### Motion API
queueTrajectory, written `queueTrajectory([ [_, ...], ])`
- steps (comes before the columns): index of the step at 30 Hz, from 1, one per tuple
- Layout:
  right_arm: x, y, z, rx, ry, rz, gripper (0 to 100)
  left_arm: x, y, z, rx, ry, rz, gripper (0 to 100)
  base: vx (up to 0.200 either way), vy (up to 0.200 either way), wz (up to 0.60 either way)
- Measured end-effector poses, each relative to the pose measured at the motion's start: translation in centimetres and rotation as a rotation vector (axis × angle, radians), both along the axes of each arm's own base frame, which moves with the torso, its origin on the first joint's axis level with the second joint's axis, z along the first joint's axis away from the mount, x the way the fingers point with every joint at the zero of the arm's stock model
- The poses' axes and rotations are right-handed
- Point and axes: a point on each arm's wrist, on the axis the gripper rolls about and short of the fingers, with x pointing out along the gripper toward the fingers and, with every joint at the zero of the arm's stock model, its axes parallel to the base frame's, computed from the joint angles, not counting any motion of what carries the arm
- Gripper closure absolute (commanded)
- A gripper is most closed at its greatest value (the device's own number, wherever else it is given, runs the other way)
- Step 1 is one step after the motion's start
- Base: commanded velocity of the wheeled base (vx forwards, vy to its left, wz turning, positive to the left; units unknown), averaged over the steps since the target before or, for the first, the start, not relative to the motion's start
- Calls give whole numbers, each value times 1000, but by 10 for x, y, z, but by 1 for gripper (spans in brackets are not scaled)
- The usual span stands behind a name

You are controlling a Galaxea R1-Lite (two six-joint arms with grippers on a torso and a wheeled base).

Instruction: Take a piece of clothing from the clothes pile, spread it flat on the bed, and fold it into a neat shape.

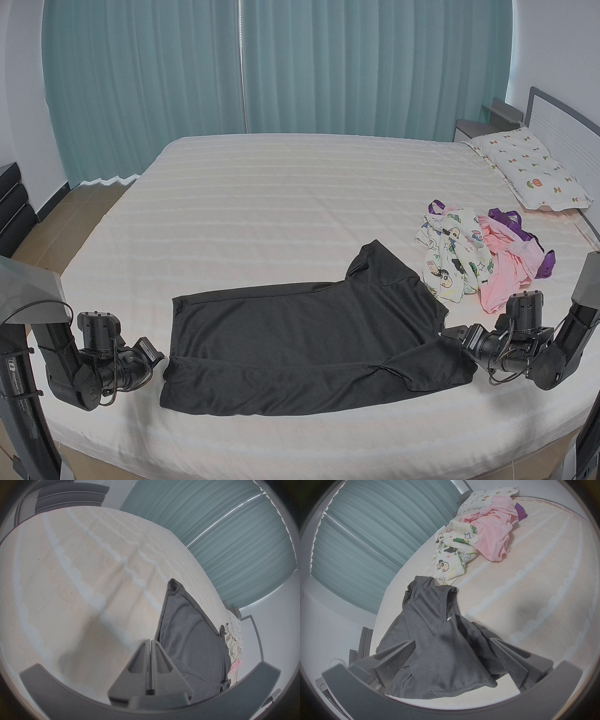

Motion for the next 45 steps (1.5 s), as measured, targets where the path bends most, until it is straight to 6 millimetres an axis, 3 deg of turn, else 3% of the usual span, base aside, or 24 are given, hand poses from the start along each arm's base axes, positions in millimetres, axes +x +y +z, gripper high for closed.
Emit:
queueTrajectory([
  [16, 3, -5, -1, -3, -2, -17, 0, -3, 1, 6, -14, -10, 0, 100, 0, 0, 0],
  [17, 3, -5, -1, -4, -2, -17, 0, -4, 1, 6, -14, -12, -2, 0, 0, 0, 0],
  [39, 2, -2, 2, -3, -13, -13, 0, -2, 6, 17, -30, -80, 16, 0, 0, 0, 0],
  [45, 1, -2, 2, -2, -11, -11, 0, -2, 8, 18, -59, -82, 41, 0, 200, 0, 0],
])
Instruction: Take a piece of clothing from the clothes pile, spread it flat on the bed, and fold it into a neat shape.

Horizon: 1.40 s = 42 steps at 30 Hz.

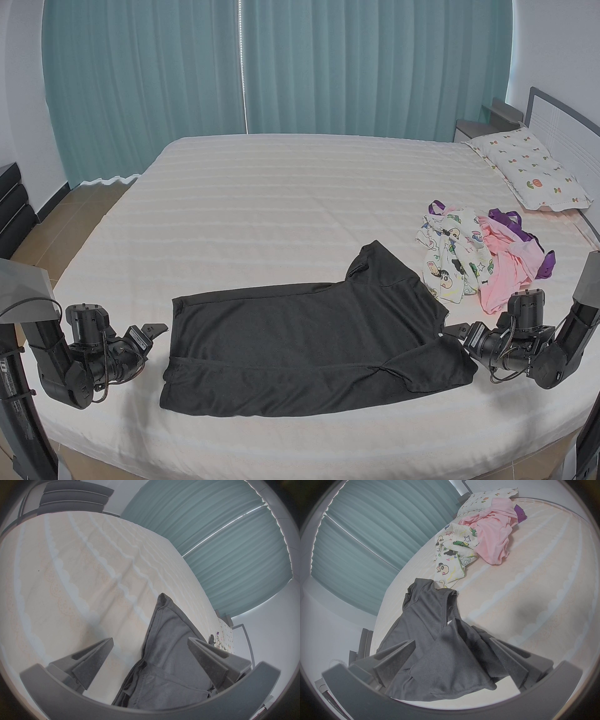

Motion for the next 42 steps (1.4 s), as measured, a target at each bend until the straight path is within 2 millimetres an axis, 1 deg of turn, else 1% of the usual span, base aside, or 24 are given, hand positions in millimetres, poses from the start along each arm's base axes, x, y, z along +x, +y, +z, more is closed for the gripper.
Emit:
queueTrajectory([
  [10, -1, 1, 1, -2, -2, 4, 0, 0, 0, 3, 1, -21, 1, 0, 0, 0, 0],
  [17, -2, 2, 3, 2, -11, 9, 0, 9, -1, 9, 8, -57, -1, 0, 0, 0, 0],
  [20, -3, 3, 4, 3, -11, 11, 0, 18, -1, 13, 13, -89, -3, 0, 0, 0, 0],
  [25, -4, 4, 6, 5, -15, 13, 0, 45, -4, 21, 64, -144, -14, 0, 0, 0, 0],
  [32, -5, 4, 6, 6, -15, 15, 0, 79, -14, 21, 191, -170, -4, 0, 0, 0, 0],
  [37, -6, 9, 4, 7, -5, 34, 0, 90, -17, 9, 285, -162, -34, 0, 0, 0, 0],
  [42, -7, 15, 2, 6, 3, 54, 0, 94, -18, -1, 293, -146, -42, 0, 0, 0, 0],
])
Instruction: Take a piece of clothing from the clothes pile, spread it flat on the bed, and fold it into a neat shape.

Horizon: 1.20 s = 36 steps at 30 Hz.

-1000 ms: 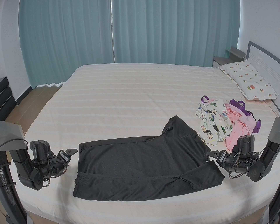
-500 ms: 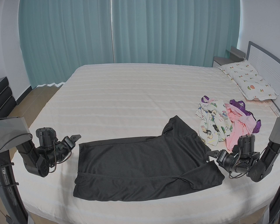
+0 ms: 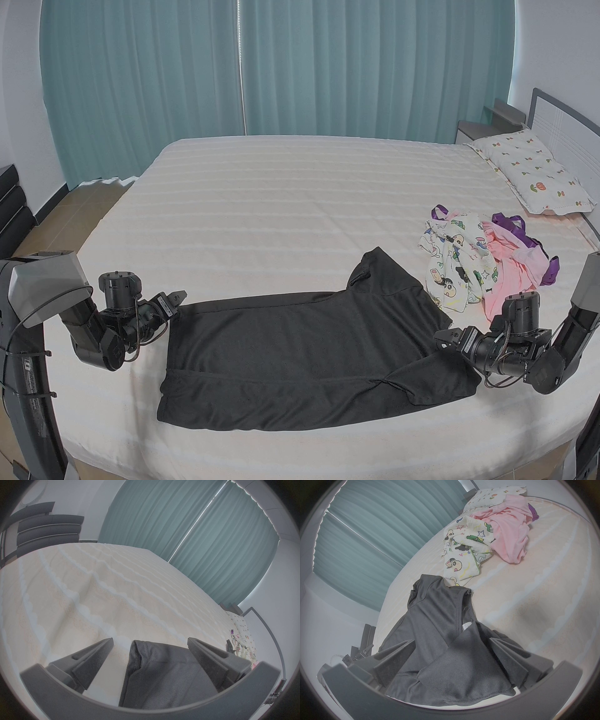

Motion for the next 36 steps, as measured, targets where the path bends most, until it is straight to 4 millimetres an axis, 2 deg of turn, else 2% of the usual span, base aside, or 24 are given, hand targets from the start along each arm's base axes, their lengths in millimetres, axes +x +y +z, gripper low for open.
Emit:
queueTrajectory([
  [7, 0, 2, -2, -4, 7, 7, 0, 7, -5, -6, 0, 3, -14, 0, 0, 0, 0],
  [8, 0, 2, -2, -4, 7, 7, 0, 8, -7, -7, 0, 5, -17, 100, 0, 0, 0],
  [20, 3, 0, 3, -2, -21, -5, 0, 13, -12, -22, -8, 24, -26, 100, 0, 0, 0],
  [26, 9, -1, 12, 6, -80, -13, 0, 14, -11, -19, -108, 22, 29, 100, 0, 0, 0],
  [29, 20, 0, 18, 8, -118, -12, 0, 14, -10, -15, -129, 13, 40, 100, 0, 0, 0],
  [36, 74, 9, 43, -48, -206, 29, 0, 12, -9, -6, -155, -5, 49, 100, 0, 0, 0],
])
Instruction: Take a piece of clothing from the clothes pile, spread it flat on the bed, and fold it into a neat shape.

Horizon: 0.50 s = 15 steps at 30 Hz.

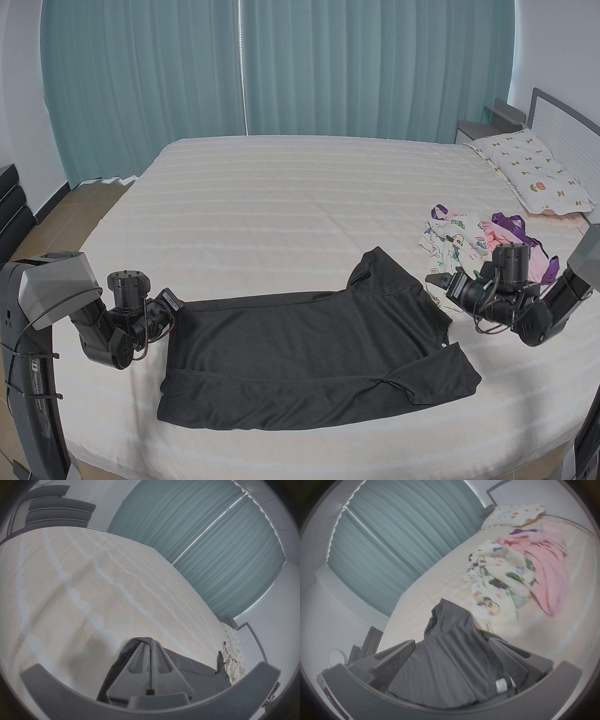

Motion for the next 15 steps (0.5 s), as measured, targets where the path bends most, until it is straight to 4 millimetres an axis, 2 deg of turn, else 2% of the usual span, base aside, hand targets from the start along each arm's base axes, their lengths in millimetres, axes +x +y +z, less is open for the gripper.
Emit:
queueTrajectory([
  [5, 41, 12, 9, -60, -44, 19, 0, -2, 0, 3, -8, -1, 2, 100, 0, 0, 0],
  [9, 72, 24, -1, -138, -47, 28, 0, -4, 1, 3, -13, 3, 5, 100, 0, 0, 0],
  [15, 109, 34, -32, -319, -69, 94, 0, -9, 2, 3, -15, 14, 6, 100, 0, 0, 0],
])
